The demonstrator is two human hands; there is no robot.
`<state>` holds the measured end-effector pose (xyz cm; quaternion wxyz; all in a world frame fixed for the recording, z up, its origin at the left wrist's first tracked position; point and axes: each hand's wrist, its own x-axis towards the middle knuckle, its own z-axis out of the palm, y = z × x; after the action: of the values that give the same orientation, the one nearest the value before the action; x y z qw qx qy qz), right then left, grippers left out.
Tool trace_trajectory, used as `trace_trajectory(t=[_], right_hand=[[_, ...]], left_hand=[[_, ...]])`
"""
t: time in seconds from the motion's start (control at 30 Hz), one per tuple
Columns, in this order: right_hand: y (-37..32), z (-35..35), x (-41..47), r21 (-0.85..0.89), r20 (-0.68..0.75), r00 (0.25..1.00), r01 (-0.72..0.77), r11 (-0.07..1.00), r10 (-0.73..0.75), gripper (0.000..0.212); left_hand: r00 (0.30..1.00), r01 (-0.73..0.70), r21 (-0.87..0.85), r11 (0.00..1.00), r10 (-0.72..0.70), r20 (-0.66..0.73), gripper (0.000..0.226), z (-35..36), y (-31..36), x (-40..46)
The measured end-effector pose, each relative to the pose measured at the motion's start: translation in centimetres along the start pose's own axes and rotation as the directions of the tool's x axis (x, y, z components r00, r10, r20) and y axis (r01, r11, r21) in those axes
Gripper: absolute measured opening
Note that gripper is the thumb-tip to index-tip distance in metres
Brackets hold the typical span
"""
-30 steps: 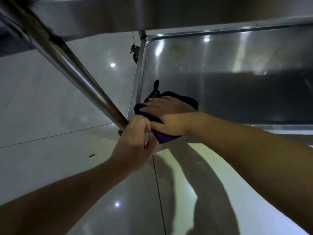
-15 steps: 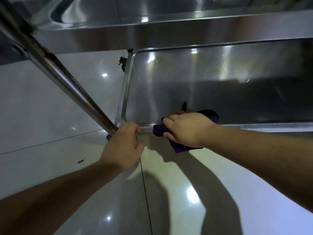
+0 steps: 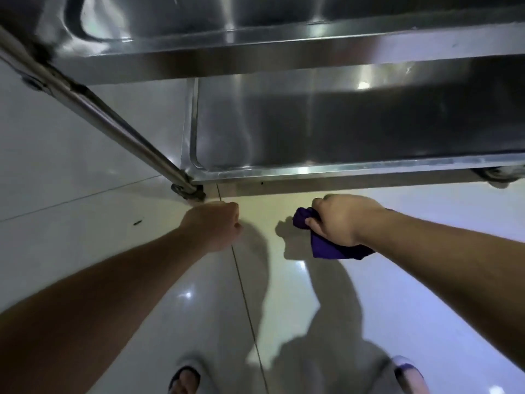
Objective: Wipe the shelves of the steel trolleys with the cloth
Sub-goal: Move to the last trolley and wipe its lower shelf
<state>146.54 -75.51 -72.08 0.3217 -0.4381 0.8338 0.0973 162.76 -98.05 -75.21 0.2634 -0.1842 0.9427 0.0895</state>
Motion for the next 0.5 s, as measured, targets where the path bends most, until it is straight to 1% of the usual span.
trace_trajectory(t=[0.1,0.17,0.23,0.37,0.5], right_hand=[[-1.6,0.8,-5.1,0.083,0.15,0.988,-0.049,0.995,0.036,0.042],[-2.8,0.2,-8.3,0.106,0.218,0.975,-0.078,0.991,0.053,0.043],[-4.0,-0.9,-11.2,0.126,0.274,0.959,-0.109,0.986,0.071,0.038],[-7.0,-5.1,-17.0,0.117,0.34,0.934,-0.152,0.981,0.104,0.036],[-11.8,-12.1,-22.8,0.114,0.426,0.9,-0.158,0.981,0.095,0.038]], left_hand=[[0.99,0.02,-0.036,0.999,-0.015,0.139,0.018,-1.8,1.8,-4.5],[0.98,0.018,-0.038,0.999,-0.01,0.2,0.024,-3.3,2.8,-8.0],[0.968,0.018,-0.06,0.998,-0.003,0.25,0.028,-5.0,3.5,-11.8],[0.955,0.04,-0.09,0.995,-0.011,0.295,0.034,-10.0,3.7,-19.7],[0.952,0.102,-0.129,0.986,-0.059,0.299,0.035,-16.5,2.2,-27.9]])
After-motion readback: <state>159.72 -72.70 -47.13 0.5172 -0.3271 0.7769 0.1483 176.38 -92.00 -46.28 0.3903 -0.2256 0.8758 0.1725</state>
